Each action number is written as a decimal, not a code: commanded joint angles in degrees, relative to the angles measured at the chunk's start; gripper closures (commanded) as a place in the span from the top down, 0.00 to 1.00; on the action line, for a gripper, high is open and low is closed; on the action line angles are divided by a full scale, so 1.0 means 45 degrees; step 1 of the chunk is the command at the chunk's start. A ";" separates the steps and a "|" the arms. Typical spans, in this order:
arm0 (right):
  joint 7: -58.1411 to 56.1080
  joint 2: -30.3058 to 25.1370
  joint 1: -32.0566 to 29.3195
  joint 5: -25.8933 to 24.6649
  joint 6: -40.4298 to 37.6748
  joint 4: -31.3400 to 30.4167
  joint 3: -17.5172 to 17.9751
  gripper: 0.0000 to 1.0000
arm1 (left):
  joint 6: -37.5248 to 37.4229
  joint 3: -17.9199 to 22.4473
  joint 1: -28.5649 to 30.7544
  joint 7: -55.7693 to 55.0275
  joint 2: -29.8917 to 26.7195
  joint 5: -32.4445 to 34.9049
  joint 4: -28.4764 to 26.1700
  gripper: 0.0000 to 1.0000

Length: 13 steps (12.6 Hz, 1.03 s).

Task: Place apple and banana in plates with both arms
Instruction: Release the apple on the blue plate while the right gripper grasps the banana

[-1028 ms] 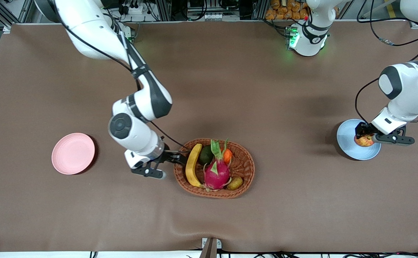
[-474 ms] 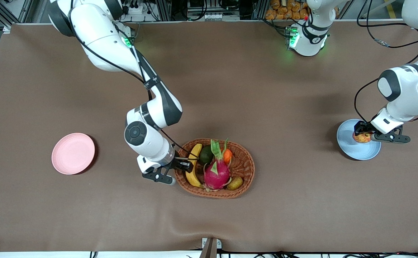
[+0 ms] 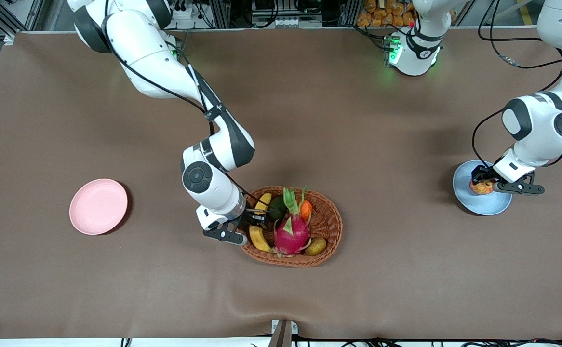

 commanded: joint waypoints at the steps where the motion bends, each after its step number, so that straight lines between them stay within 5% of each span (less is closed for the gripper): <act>1: 0.0541 0.0523 0.0269 -0.0283 0.0549 0.0383 -0.0137 0.69 | 0.0261 -0.0053 0.0282 0.0150 -0.0106 0.0294 -0.0066 1.00; 8: 0.0541 0.0660 0.0347 -0.0535 0.1038 0.0032 -0.0157 0.63 | -0.1199 -0.0169 0.0361 0.0815 -0.1181 0.0294 0.1042 1.00; 10: 0.0541 0.0660 0.0347 -0.1198 0.1059 -0.0106 -0.0137 0.12 | -0.2739 -0.0383 0.0206 0.0815 -0.1123 0.0294 0.2446 1.00; 11: 0.0521 0.0641 0.0347 -0.1259 0.1059 -0.0106 -0.0137 0.00 | -0.3559 -0.0772 0.0224 0.0795 -0.1103 0.0275 0.3150 1.00; 13: 0.0405 0.0466 0.0309 -0.1259 0.0982 -0.0106 -0.0137 0.00 | -0.4909 -0.1262 0.0205 0.0737 -0.1064 0.0255 0.4420 1.00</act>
